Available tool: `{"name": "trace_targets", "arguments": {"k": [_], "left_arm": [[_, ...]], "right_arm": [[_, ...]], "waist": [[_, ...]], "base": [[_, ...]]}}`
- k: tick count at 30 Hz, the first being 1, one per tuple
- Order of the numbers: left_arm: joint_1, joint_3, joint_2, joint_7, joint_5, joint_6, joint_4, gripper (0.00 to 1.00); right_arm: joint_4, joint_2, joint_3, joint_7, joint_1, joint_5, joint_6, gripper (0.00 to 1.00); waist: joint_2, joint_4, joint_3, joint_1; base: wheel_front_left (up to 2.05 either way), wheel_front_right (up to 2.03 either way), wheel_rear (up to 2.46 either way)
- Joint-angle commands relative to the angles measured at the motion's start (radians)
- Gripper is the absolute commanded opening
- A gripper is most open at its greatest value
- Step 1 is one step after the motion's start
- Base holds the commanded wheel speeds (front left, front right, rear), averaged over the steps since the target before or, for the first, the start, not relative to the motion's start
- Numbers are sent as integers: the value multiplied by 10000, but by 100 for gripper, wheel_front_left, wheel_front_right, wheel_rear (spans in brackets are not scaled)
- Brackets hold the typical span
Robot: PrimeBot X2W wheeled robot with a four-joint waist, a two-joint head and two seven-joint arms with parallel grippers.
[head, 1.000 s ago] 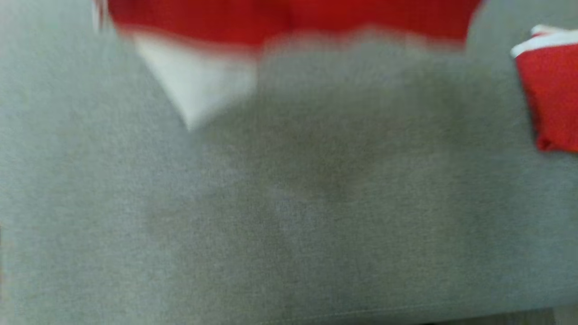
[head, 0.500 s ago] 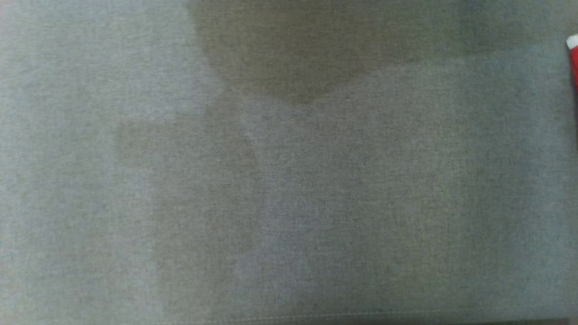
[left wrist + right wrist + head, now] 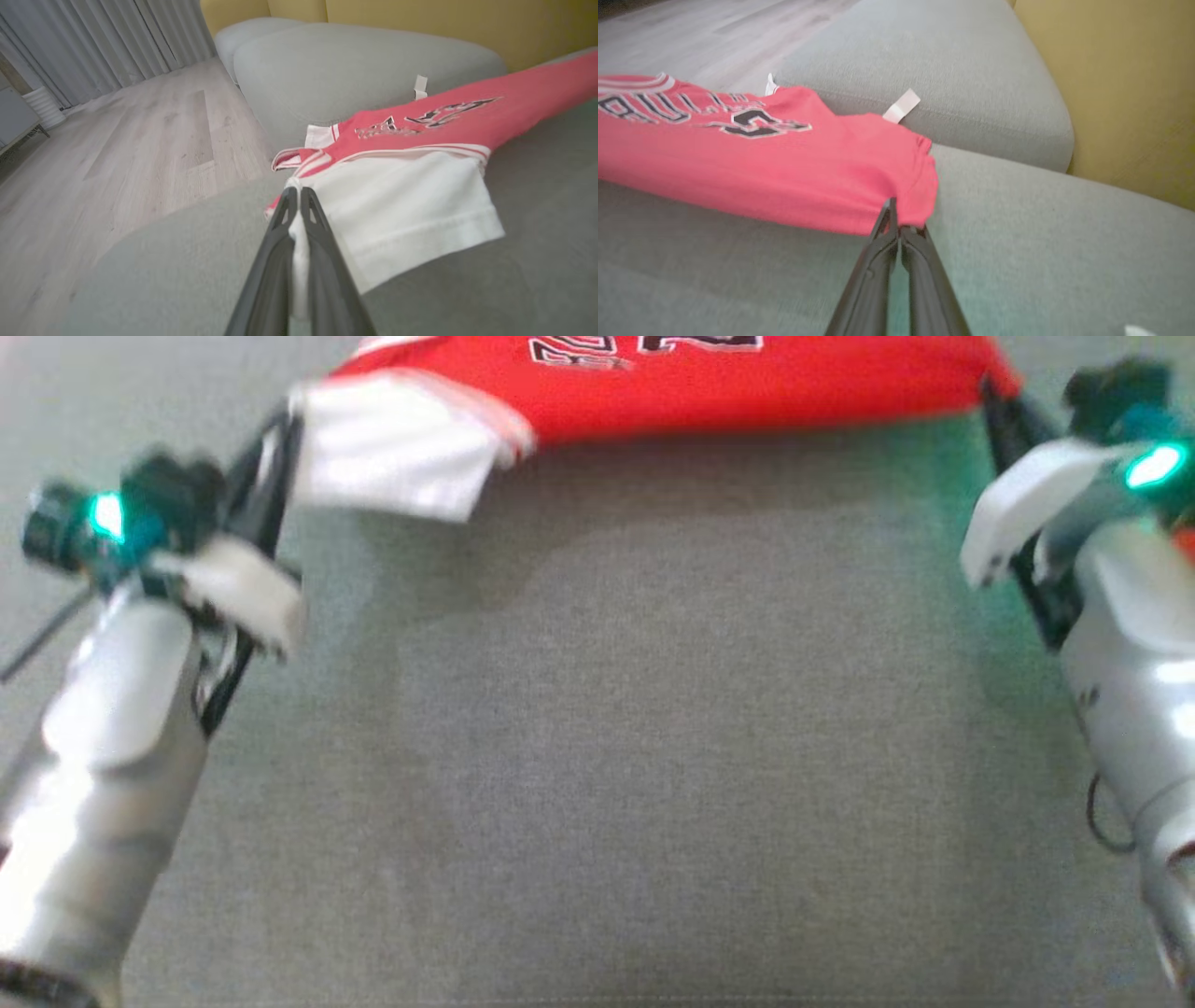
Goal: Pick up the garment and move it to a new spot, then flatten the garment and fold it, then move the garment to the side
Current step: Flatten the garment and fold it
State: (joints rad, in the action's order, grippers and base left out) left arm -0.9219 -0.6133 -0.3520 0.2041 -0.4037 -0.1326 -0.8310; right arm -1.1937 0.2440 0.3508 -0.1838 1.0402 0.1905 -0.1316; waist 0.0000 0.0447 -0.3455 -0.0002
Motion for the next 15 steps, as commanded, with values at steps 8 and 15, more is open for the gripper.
{"name": "trace_targets", "arguments": {"k": [8,15], "left_arm": [[2647,-232,-1665,-1199,-1074,27,2228,0],[4793,-271,-2508,-2741,-2000,311,4740,0]], "right_arm": [[1464,589,2686,1779,-2050,2359,9,0],[3400,1984,4417,3211,-3187,4540,9,0]], "waist": [[0,-301,1793,2],[0,-286,2853,2]], "base": [[0,0,0],[0,0,0]]}}
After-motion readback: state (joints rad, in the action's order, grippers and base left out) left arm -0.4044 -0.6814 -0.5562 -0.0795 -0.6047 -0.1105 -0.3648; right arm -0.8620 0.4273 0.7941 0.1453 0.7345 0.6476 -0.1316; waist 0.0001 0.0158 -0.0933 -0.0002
